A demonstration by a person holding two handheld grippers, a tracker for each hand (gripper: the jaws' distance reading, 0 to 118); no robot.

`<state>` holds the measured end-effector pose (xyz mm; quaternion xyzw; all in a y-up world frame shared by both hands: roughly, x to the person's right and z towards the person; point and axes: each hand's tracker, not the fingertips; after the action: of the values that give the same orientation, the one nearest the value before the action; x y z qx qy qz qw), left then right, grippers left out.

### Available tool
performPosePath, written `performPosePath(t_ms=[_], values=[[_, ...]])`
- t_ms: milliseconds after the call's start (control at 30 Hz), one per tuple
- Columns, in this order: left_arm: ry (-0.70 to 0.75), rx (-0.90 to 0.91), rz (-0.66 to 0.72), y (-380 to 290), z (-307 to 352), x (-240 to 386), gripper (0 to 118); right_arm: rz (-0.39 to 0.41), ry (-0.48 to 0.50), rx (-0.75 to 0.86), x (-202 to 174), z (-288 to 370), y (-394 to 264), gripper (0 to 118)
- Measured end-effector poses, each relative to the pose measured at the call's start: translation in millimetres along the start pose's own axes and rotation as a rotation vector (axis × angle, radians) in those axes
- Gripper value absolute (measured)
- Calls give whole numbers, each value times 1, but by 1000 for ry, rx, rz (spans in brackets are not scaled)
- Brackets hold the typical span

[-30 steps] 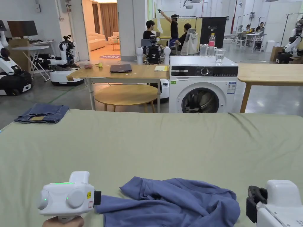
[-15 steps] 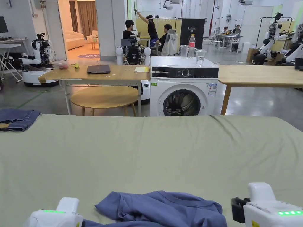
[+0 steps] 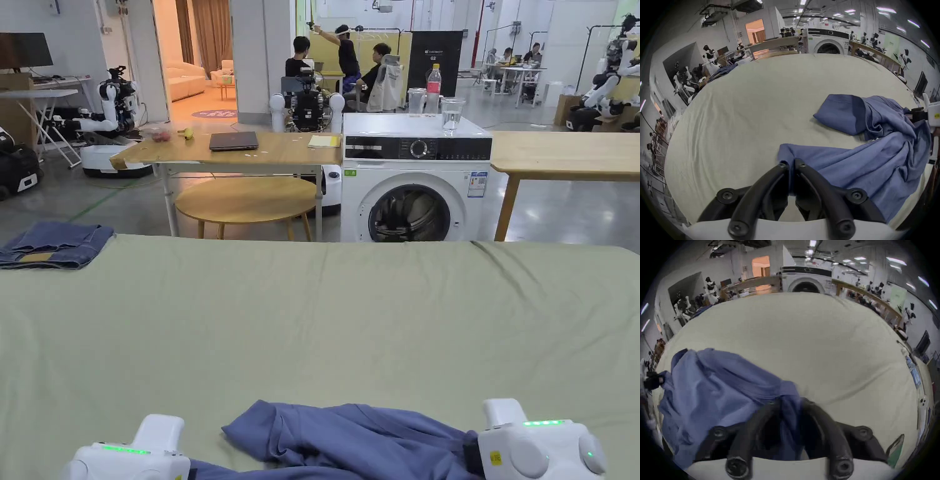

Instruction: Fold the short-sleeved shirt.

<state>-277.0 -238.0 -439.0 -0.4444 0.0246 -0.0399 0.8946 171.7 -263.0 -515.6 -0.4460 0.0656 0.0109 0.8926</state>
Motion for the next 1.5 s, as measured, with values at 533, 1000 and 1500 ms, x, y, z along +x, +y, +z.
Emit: performPosePath(t_ms=[533, 1000, 1500], values=[[218, 330, -86, 83, 131, -77, 0, 63, -46, 388, 9, 226, 88, 8], [171, 697, 157, 251, 283, -120, 0, -32, -209, 752, 26, 375, 222, 8], [221, 546, 167, 243, 161, -96, 0, -40, -307, 654, 33, 249, 207, 8]])
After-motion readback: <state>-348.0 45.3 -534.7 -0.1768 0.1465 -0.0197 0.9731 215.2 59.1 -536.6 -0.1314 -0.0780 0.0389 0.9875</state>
